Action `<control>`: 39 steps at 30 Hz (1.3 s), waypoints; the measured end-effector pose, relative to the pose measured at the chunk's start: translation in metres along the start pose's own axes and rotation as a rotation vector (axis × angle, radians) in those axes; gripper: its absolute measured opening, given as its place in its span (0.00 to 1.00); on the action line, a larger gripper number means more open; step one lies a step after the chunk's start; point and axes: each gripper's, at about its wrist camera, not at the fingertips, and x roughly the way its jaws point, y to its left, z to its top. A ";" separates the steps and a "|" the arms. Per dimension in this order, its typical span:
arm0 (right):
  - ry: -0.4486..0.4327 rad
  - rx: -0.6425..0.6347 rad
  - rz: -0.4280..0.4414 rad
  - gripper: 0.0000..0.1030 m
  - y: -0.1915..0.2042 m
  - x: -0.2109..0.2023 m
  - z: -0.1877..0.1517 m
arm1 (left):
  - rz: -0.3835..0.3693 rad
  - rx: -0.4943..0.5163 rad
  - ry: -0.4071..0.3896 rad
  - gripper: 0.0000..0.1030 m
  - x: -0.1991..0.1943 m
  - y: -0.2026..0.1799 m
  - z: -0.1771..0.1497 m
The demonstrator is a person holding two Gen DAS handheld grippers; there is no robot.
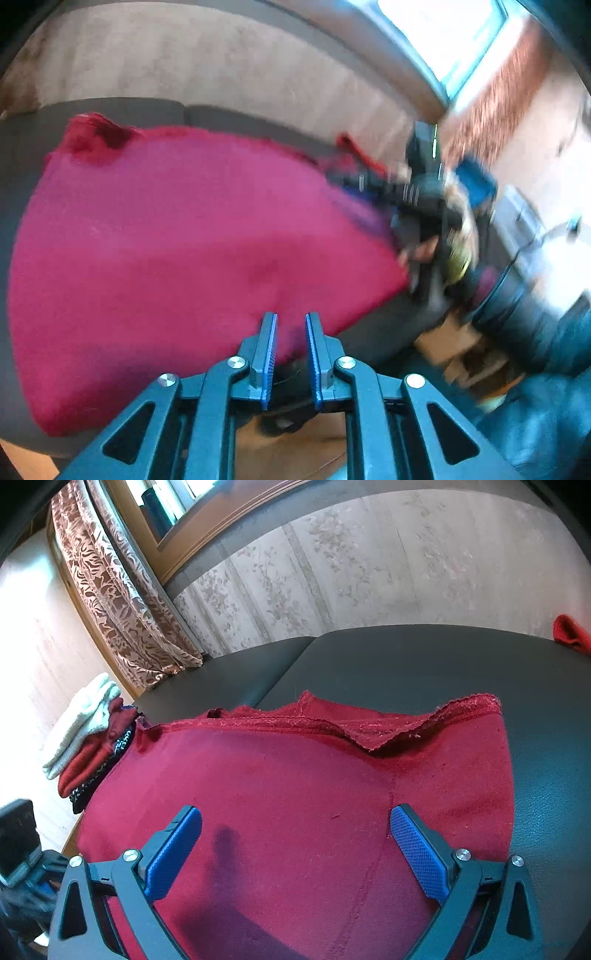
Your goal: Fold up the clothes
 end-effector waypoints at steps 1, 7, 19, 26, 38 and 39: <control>0.000 -0.001 0.000 1.00 0.000 0.000 0.000 | -0.003 -0.024 -0.032 0.19 -0.007 0.006 0.007; 0.008 -0.015 -0.018 1.00 0.003 0.002 0.001 | 0.150 -0.066 -0.151 0.23 -0.019 0.050 0.066; -0.001 -0.010 -0.005 1.00 0.001 0.002 0.001 | 0.378 -0.181 -0.082 0.14 0.060 0.130 0.129; -0.009 0.003 0.007 1.00 -0.001 0.002 0.000 | 0.457 -0.160 -0.110 0.09 0.058 0.120 0.129; -0.031 0.090 0.079 1.00 -0.013 -0.007 0.005 | 0.501 -0.131 -0.166 0.20 0.038 0.100 0.116; -0.018 0.092 0.072 1.00 -0.013 -0.009 0.009 | 0.506 -0.126 -0.177 0.20 0.035 0.098 0.114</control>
